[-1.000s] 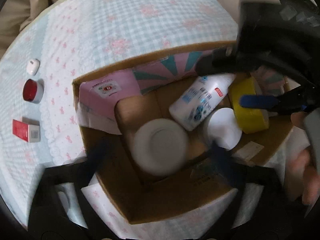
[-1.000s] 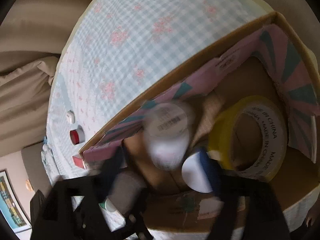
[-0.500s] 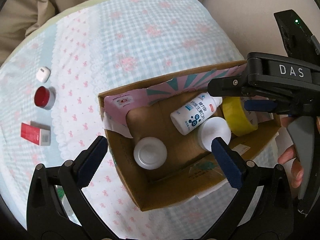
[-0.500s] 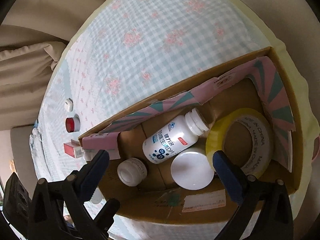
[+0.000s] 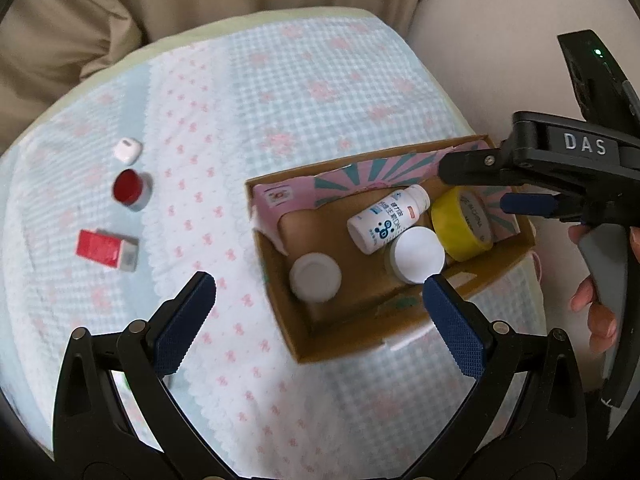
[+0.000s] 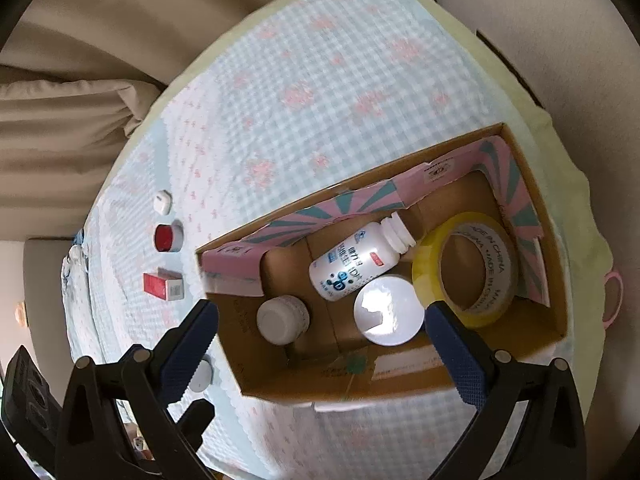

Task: Organize rigid objects
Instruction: 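Withdraw both open tools from the pink box toward the remaining items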

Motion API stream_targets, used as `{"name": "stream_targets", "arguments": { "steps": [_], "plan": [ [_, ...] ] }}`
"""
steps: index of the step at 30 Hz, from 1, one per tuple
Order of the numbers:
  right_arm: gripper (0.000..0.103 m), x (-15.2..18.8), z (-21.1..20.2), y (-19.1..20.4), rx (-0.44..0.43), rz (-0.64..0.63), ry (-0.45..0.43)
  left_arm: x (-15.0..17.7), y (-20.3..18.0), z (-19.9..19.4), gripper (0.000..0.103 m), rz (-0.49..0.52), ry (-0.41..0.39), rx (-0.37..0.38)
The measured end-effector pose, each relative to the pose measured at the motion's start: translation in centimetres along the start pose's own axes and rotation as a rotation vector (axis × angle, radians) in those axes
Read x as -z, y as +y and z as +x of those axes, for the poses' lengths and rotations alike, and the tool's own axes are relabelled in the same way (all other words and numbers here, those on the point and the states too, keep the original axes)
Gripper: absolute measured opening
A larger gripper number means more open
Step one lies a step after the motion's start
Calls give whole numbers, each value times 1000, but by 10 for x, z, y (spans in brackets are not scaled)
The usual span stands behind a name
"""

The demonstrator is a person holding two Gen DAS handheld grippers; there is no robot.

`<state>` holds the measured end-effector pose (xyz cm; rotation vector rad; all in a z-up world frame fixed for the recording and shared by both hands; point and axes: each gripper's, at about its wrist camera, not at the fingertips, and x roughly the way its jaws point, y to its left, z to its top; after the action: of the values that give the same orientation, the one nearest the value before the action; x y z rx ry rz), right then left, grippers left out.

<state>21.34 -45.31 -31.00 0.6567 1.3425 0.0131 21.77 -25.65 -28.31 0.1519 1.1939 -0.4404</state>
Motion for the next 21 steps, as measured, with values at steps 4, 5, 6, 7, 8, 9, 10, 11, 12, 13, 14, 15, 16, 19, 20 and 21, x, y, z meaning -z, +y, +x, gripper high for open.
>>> {"name": "stream_targets", "arguments": {
  "steps": [4, 5, 6, 7, 8, 9, 10, 11, 12, 13, 14, 15, 16, 19, 20, 21],
  "plan": [
    [103, 15, -20, 11, -3, -26, -39, 16, 9, -26, 103, -24, -31, -14],
    [103, 18, -24, 14, 2, -35, -48, 20, 11, -32, 103, -30, -37, -18],
    [103, 23, -29, 18, 6, -47, -57, 25, 14, -39, 103, -37, -46, -21],
    [103, 28, -35, 21, 9, -63, -67, 31, 18, -47, 103, -45, -55, -25],
    [103, 33, -40, 25, 16, -79, -75, 35, 21, -52, 103, -50, -62, -29],
    [103, 36, -44, 29, 24, -93, -80, 42, 26, -60, 103, -58, -68, -36],
    [103, 42, -49, 34, 32, -112, -87, 47, 29, -65, 103, -64, -72, -43],
    [103, 46, -52, 38, 37, -129, -92, 53, 33, -70, 103, -69, -76, -50],
    [103, 51, -55, 43, 44, -149, -94, 60, 38, -76, 103, -77, -81, -62],
    [103, 56, -58, 49, 54, -175, -95, 66, 43, -82, 103, -87, -88, -73],
    [103, 60, -60, 55, 63, -199, -96, 74, 50, -89, 103, -103, -95, -84],
    [103, 64, -62, 61, 73, -227, -99, 81, 56, -94, 103, -118, -99, -91],
    [103, 69, -63, 69, 83, -260, -101, 87, 62, -99, 103, -133, -102, -99],
    [103, 78, -67, 92, 89, -350, -106, 105, 77, -111, 103, -170, -114, -120],
    [103, 81, -68, 99, 88, -377, -110, 113, 84, -116, 103, -184, -116, -131],
    [103, 84, -68, 108, 89, -405, -113, 119, 89, -118, 103, -194, -116, -141]
  ]
}}
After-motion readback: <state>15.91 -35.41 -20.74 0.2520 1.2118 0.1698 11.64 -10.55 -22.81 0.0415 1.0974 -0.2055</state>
